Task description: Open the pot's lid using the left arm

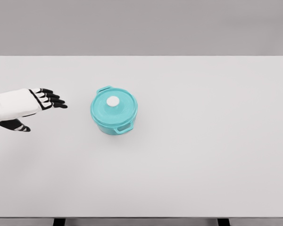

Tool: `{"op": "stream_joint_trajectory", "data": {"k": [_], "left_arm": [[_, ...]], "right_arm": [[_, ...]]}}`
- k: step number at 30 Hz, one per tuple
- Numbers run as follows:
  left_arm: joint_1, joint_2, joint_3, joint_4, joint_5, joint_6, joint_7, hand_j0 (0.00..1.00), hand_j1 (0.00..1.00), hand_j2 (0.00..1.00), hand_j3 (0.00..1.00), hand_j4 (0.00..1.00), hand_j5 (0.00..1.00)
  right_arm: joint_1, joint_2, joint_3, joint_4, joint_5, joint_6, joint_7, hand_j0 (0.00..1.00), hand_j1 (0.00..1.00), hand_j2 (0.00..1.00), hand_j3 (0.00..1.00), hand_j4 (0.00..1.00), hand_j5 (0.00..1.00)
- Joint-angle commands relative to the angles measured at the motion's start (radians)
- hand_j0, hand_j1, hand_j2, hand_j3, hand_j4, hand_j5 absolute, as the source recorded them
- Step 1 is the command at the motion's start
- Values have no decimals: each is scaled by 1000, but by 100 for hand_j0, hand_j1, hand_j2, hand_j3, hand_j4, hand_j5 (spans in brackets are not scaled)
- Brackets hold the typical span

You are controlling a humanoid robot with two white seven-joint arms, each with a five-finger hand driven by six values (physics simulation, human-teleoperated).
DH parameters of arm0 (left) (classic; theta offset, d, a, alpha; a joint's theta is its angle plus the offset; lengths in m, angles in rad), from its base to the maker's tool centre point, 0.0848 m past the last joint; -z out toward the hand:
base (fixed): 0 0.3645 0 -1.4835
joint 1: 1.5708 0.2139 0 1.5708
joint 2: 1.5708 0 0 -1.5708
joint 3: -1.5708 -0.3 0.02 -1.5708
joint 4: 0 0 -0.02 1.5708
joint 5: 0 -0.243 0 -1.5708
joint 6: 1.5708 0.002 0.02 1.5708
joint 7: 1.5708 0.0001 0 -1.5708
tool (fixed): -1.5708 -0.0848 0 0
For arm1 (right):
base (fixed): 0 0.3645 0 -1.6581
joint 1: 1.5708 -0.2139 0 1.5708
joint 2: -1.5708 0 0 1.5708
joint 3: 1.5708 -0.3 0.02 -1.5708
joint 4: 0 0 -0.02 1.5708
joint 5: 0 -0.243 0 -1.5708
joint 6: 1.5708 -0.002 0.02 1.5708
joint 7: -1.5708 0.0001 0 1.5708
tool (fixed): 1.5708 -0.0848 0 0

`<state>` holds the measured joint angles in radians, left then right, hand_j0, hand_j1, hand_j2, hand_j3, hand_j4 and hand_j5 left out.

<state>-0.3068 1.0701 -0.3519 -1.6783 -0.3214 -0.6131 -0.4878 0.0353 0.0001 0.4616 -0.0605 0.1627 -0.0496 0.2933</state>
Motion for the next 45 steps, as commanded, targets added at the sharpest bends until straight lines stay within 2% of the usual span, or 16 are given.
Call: {"op": "stream_joint_trajectory", "data": {"k": [1, 7, 11, 14, 15, 17, 18, 19, 20, 21, 22, 26, 28, 36, 38, 45], "left_arm": [[0, -1, -4, -1, 2, 2, 0, 100, 100, 100, 100, 100, 100], [0, -4, -4, -1, -25, 2, -2, 100, 100, 100, 100, 100, 100], [-12, -7, -2, -4, -27, 2, -38, 100, 100, 100, 100, 100, 100], [-44, -67, -4, -20, -33, 2, -81, 100, 100, 100, 100, 100, 100], [-87, -71, -67, -23, -27, 2, -83, 100, 100, 100, 100, 100, 100], [-349, -67, -330, -14, -22, 2, -83, 100, 100, 100, 100, 100, 100], [-426, -67, -401, -5, -13, 2, -83, 100, 100, 100, 100, 100, 100], [-474, -78, -438, 0, -8, 2, -83, 100, 100, 100, 100, 100, 100], [-497, -180, -502, 44, -11, 2, -83, 100, 100, 100, 100, 100, 100], [-569, -265, -547, 98, -18, 2, -86, 100, 100, 100, 100, 100, 100], [-598, -279, -572, 133, -16, 2, -86, 100, 100, 100, 100, 100, 100], [-663, -317, -587, 219, -11, 2, -89, 100, 100, 100, 100, 100, 100], [-716, -349, -653, 250, -11, 2, -89, 100, 100, 100, 100, 100, 100], [-750, -418, -719, 311, -13, 30, -89, 100, 100, 100, 100, 100, 100], [-755, -424, -726, 330, -15, 30, -89, 90, 90, 90, 90, 90, 90], [-755, -426, -743, 333, -16, 32, -89, 81, 81, 81, 81, 81, 81]], "right_arm": [[0, 0, 0, 2, 0, 0, 0, 100, 100, 100, 100, 100, 100], [0, 0, 2, -2, 0, -1, 3, 100, 100, 100, 100, 100, 100], [0, 0, 2, -2, 0, -1, 3, 100, 100, 100, 100, 100, 100], [0, 0, 2, -2, 0, -1, 3, 100, 100, 100, 100, 100, 100], [0, 0, 2, -2, 0, -1, 3, 100, 100, 100, 100, 100, 100], [0, 0, 2, -2, 0, -1, 3, 100, 100, 100, 100, 100, 100], [0, 0, 2, -2, 0, -1, 3, 100, 100, 100, 100, 100, 100], [0, 0, 2, -2, 0, -1, 3, 100, 100, 100, 100, 100, 100], [0, 0, 2, -2, 0, -1, 4, 100, 100, 100, 100, 100, 100], [0, 0, 2, -2, 0, -1, 3, 100, 100, 100, 100, 100, 100], [0, 0, 2, -2, 0, -1, 4, 100, 100, 100, 100, 100, 100], [0, 0, 2, -2, 0, -1, 3, 100, 100, 100, 100, 100, 100], [0, 0, 2, -2, 0, -1, 4, 100, 100, 100, 100, 100, 100], [0, 0, 2, -2, 0, -1, 4, 100, 100, 100, 100, 100, 100], [0, 0, 2, -2, 0, -1, 4, 100, 100, 100, 100, 100, 100], [0, 0, 2, -2, 0, -3, 4, 100, 100, 100, 100, 100, 100]]}}
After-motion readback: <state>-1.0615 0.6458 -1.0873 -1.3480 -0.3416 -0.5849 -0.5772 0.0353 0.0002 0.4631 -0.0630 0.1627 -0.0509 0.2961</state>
